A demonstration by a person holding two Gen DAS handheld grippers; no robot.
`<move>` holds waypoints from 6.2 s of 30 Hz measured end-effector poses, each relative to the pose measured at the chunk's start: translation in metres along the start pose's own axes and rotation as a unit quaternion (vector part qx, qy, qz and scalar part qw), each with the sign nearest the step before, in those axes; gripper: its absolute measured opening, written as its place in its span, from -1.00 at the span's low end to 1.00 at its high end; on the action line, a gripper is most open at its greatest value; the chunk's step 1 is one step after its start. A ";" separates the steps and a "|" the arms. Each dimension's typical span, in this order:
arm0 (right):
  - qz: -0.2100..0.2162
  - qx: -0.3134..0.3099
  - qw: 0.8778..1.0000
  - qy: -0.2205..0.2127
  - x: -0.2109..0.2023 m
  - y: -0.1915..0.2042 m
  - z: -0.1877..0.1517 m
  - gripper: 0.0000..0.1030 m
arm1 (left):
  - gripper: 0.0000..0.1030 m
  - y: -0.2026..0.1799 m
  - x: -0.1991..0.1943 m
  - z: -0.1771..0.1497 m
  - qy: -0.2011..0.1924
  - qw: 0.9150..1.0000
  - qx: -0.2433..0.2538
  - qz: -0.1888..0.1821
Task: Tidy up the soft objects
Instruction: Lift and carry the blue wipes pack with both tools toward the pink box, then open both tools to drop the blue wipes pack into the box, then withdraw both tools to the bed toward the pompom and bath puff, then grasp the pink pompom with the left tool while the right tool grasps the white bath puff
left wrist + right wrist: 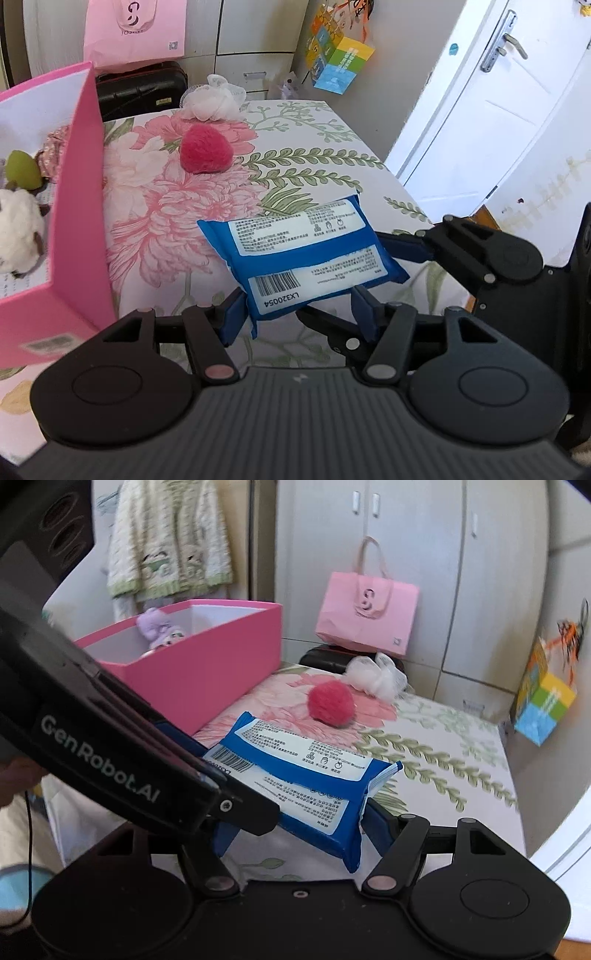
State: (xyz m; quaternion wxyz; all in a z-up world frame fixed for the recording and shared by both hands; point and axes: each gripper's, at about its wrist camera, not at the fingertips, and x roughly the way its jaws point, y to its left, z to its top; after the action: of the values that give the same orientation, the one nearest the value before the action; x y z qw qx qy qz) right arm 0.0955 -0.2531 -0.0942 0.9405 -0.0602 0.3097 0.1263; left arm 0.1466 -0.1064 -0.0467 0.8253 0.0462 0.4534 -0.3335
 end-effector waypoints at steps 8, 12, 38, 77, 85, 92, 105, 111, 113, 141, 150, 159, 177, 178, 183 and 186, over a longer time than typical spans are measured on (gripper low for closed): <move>0.004 -0.059 0.998 0.003 -0.032 0.030 0.019 0.50 | 0.13 0.000 -0.048 -0.014 -0.020 1.000 0.000 0.002; 0.012 -0.070 0.997 0.001 -0.043 0.045 0.030 0.52 | 0.13 0.006 -0.070 -0.017 -0.024 1.000 -0.008 0.001; 0.081 -0.154 0.978 -0.112 -0.003 0.124 0.142 0.59 | 0.13 0.118 -0.150 0.005 -0.154 0.979 -0.084 0.103; 0.132 -0.117 0.984 -0.036 0.101 0.088 0.156 0.57 | 0.19 0.168 -0.082 0.030 -0.130 0.971 -0.092 0.178; 0.125 -0.115 0.984 -0.045 0.063 0.081 0.148 0.57 | 0.20 0.138 -0.111 0.016 -0.143 0.972 -0.060 0.177; 0.134 -0.100 0.985 -0.048 0.027 0.070 0.144 0.57 | 0.21 0.110 -0.131 0.005 -0.146 0.976 -0.037 0.156; 0.139 -0.037 0.988 -0.049 -0.037 0.007 0.114 0.59 | 0.23 0.056 -0.147 -0.008 -0.140 0.985 0.006 0.096; 0.117 -0.003 0.991 -0.058 -0.048 -0.026 0.101 0.59 | 0.23 0.031 -0.132 -0.002 -0.128 0.988 0.033 0.080; 0.114 0.007 0.992 -0.062 -0.049 -0.037 0.099 0.59 | 0.23 0.025 -0.124 0.002 -0.123 0.989 0.040 0.074; 0.171 0.053 0.983 -0.044 0.115 -0.151 0.135 0.59 | 0.23 0.022 0.059 0.075 -0.162 0.978 -0.016 0.128; 0.151 0.009 0.988 -0.025 0.194 -0.156 0.143 0.71 | 0.23 0.039 0.112 0.087 -0.174 0.967 -0.059 0.174; 0.159 0.010 0.987 0.011 0.240 -0.159 0.135 0.70 | 0.23 0.050 0.137 0.088 -0.146 0.968 -0.068 0.194; 0.120 -0.017 0.993 0.009 0.211 -0.136 0.109 -0.12 | -0.14 0.040 0.126 0.080 -0.144 0.975 -0.046 0.166; 0.115 -0.013 0.993 0.011 0.207 -0.136 0.107 -0.11 | -0.14 0.040 0.123 0.077 -0.144 0.975 -0.046 0.162; 0.095 0.008 0.995 0.017 0.184 -0.134 0.096 -0.11 | -0.14 0.041 0.110 0.063 -0.146 0.975 -0.058 0.156; 0.080 0.017 0.997 0.013 0.167 -0.132 0.086 -0.11 | -0.14 0.039 0.101 0.056 -0.147 0.976 -0.060 0.151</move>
State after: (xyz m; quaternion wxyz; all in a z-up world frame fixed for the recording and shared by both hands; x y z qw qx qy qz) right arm 0.3107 -0.3301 -0.1205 0.9242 -0.0205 0.3277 0.1950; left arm 0.2470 -0.1489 -0.1016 0.9249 0.0149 0.3345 -0.1804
